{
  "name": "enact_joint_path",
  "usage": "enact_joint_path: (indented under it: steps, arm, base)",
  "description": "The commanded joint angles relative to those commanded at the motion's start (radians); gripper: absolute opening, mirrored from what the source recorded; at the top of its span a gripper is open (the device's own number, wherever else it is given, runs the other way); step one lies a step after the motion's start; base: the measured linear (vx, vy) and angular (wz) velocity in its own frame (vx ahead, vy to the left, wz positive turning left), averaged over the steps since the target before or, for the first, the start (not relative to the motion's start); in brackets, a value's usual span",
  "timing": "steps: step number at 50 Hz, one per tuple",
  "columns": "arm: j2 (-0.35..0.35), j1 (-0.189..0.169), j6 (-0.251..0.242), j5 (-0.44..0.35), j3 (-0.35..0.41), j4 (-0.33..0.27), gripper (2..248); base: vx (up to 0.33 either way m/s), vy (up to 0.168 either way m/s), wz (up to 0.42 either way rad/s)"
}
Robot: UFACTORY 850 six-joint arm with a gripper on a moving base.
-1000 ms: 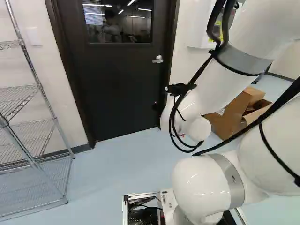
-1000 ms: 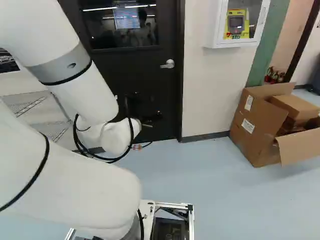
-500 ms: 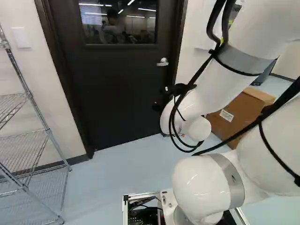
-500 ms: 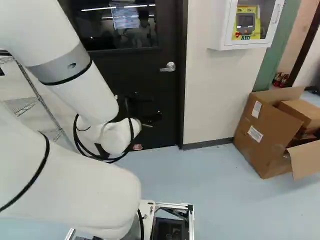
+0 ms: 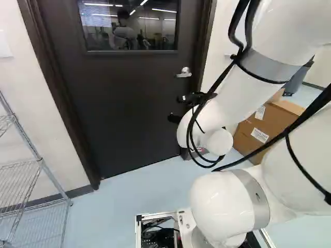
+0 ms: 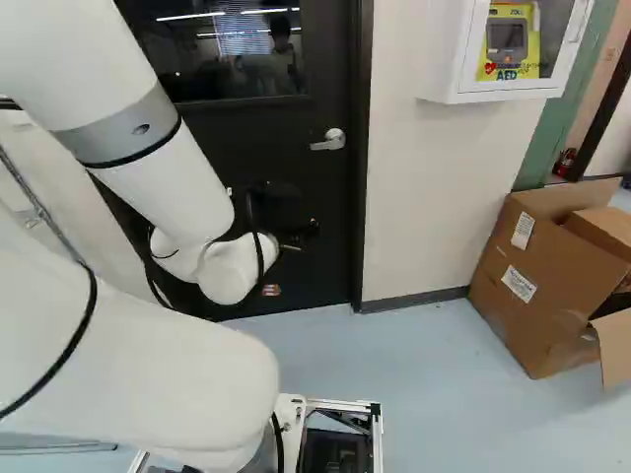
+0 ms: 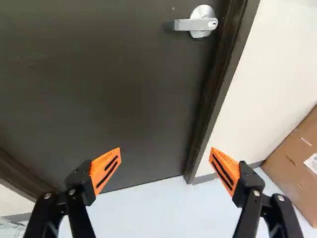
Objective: Open the door and move inside
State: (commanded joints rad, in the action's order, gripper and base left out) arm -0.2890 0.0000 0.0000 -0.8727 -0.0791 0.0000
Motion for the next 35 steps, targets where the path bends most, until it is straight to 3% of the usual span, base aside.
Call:
enact_joint_path:
  steps: [24, 35]
  arm:
    - [0.000, 0.000, 0.000, 0.000, 0.000, 0.000, 247]
    - [0.000, 0.000, 0.000, 0.000, 0.000, 0.000, 247]
  base:
    - [0.262, 0.003, -0.029]
    - [0.053, -0.001, -0.025]
